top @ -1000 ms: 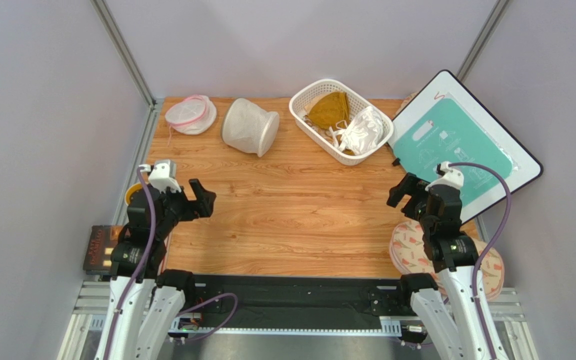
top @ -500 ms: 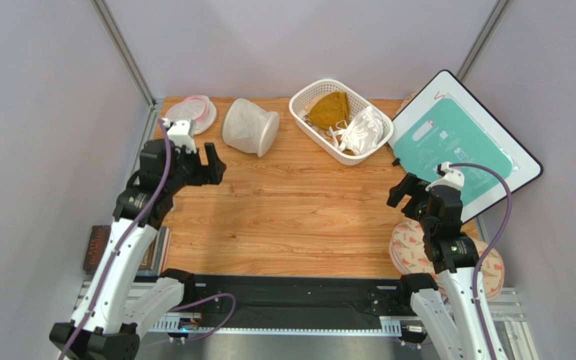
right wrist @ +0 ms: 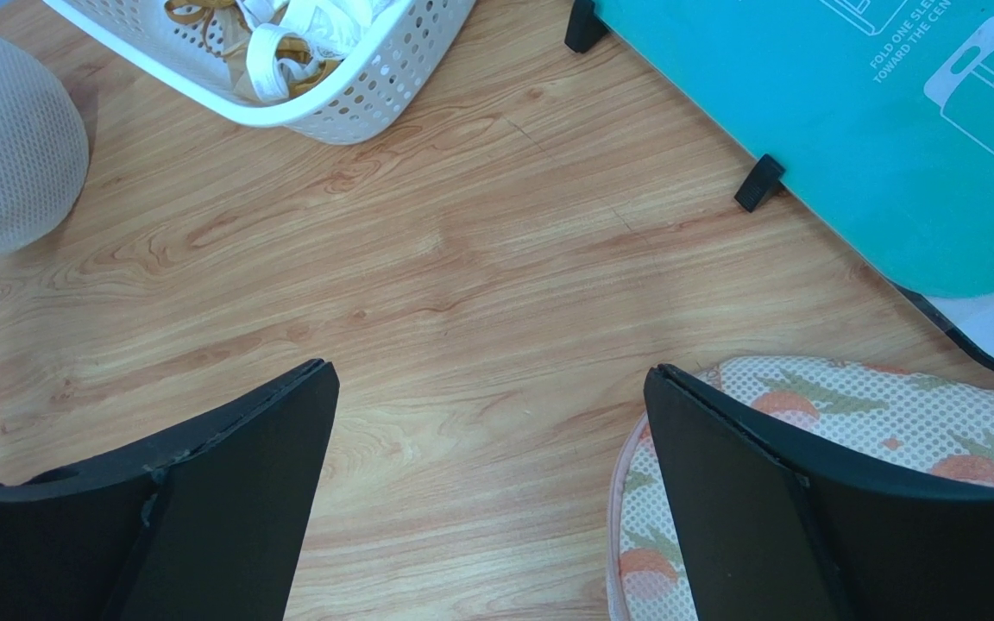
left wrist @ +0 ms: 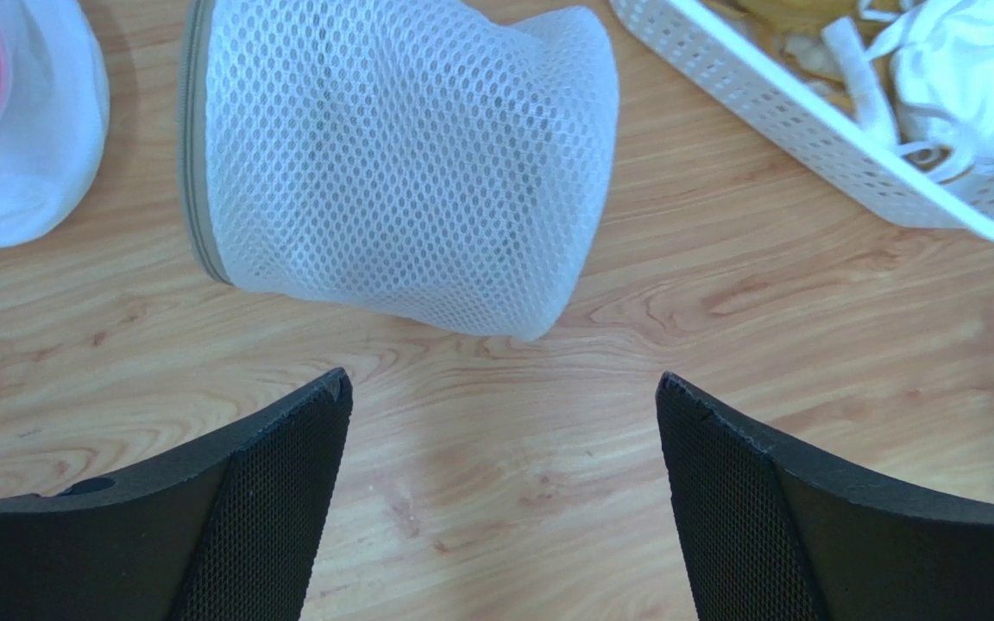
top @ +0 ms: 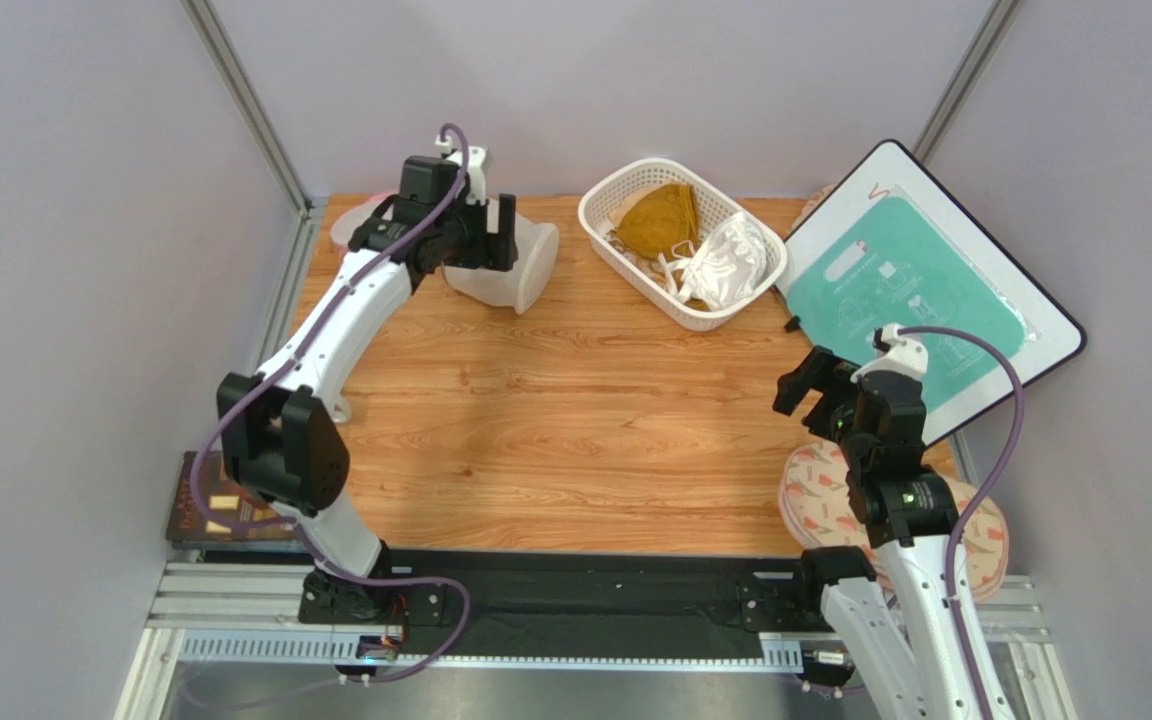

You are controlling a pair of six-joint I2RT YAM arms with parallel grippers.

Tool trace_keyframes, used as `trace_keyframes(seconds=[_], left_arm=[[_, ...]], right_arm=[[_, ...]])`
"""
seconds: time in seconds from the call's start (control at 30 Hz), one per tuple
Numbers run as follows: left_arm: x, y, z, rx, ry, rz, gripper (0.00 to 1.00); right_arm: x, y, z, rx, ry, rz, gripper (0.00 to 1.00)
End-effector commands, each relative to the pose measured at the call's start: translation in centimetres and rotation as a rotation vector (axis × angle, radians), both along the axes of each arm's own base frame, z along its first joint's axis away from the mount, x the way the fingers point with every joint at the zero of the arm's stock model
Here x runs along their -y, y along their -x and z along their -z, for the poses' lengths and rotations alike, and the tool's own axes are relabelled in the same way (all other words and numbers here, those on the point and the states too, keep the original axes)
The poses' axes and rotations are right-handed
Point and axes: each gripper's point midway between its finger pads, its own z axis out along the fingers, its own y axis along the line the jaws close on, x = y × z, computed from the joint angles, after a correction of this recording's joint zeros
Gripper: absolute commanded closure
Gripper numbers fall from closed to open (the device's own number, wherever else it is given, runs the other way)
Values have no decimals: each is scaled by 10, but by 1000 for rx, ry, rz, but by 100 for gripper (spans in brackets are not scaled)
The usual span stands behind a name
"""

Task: Unzip the laundry bag and remove the bra
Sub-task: Move the laundry bag to the center of the board.

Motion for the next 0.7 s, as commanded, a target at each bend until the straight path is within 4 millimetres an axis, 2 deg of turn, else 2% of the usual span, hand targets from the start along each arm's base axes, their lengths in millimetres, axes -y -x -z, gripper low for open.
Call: trace_keyframes(seconds=[0.0,0.07,0.1,0.27,0.33,0.4,0.43,0.47,0.67], left_arm=[[4,-19,-1,38,-93,2,8],[12,-22,6,32,-112,22,9],[16,-24,16,20,-136,19,9],[22,-34,40,-3,-168,14,9],[21,-41,42,14,-189,3,9],[24,-47,52,13,-219,3,9],[24,-52,50,29,-234,-5,9],[27,-55,60,14,-246,1,9],[34,-75,77,41,-310,0,9]], right_arm=[[0,-7,-14,46,-5,-1,4],[1,-6,-11,44,-4,7,4],[1,-7,-11,48,-4,9,4],[-2,-7,-13,51,-10,-7,4],[-1,-6,-14,54,-9,-6,4],[-2,-6,-14,54,-9,-8,4],[-2,-6,-14,55,-10,-7,4],[-1,-6,-14,54,-10,-5,4],[-4,-6,-16,56,-11,-19,4]])
